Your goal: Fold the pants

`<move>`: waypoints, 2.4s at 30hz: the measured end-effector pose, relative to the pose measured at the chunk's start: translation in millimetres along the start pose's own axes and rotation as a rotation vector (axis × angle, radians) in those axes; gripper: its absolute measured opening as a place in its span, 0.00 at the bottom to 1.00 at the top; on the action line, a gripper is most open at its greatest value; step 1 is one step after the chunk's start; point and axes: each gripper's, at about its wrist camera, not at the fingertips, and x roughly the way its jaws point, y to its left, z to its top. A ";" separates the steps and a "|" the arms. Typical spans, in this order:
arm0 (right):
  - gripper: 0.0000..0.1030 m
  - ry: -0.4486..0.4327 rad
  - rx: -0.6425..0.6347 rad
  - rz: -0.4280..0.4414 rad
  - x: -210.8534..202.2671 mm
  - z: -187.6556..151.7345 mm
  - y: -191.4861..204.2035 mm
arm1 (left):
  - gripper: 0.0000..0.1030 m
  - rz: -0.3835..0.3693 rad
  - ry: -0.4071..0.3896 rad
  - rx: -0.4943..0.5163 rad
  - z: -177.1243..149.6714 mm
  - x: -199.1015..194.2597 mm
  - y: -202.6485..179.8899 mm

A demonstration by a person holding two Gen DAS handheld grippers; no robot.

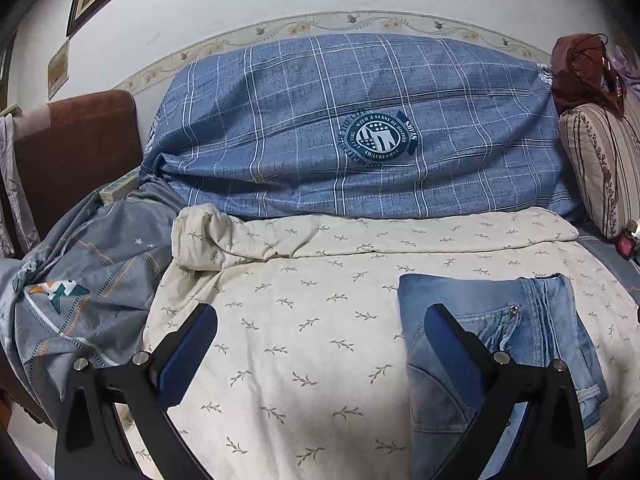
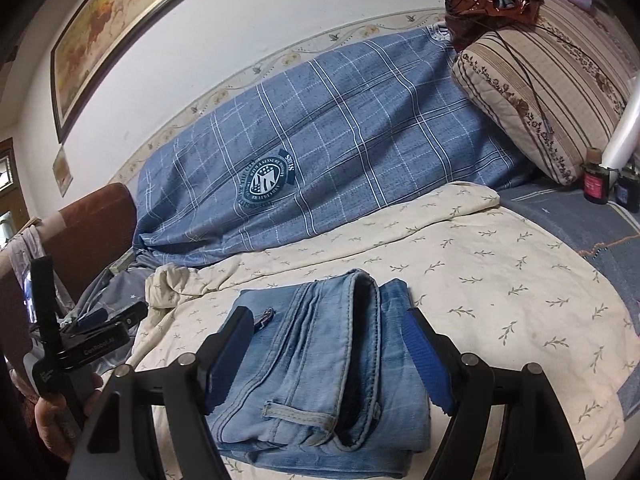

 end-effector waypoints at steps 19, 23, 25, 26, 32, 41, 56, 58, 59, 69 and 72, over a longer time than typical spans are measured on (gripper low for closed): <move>0.77 0.021 0.050 0.015 6.6 0.4 -6.1 | 1.00 0.005 0.074 0.013 -9.0 16.7 0.0; 0.77 0.028 0.073 0.018 7.6 1.4 -10.5 | 1.00 0.001 0.091 0.010 -10.8 21.1 -0.3; 0.77 0.025 0.077 0.020 6.5 2.0 -11.7 | 1.00 0.005 0.098 0.005 -11.1 22.9 0.8; 0.77 0.023 0.079 0.021 5.6 2.2 -11.9 | 1.00 0.006 0.101 0.002 -11.2 23.6 1.6; 0.77 0.032 0.097 0.023 6.5 3.2 -15.8 | 1.00 0.006 0.112 -0.002 -11.8 26.0 2.8; 0.77 0.044 0.112 0.020 8.0 2.4 -17.9 | 1.00 0.009 0.100 0.016 -11.3 24.0 0.5; 0.77 0.056 0.102 0.017 9.9 1.5 -16.3 | 1.00 0.030 0.095 0.033 -12.0 23.2 -1.3; 0.77 0.055 0.101 0.016 9.9 1.6 -16.2 | 1.00 0.024 0.101 0.036 -12.3 23.9 -2.1; 0.77 0.056 0.100 0.016 9.9 1.5 -16.0 | 1.00 0.024 0.102 0.037 -12.6 23.9 -2.7; 0.77 0.066 0.102 0.012 11.0 1.3 -17.7 | 1.00 0.033 0.105 0.040 -12.9 24.7 -3.2; 0.77 0.071 0.109 0.010 11.5 1.6 -19.6 | 1.00 0.029 0.113 0.046 -13.9 25.7 -4.9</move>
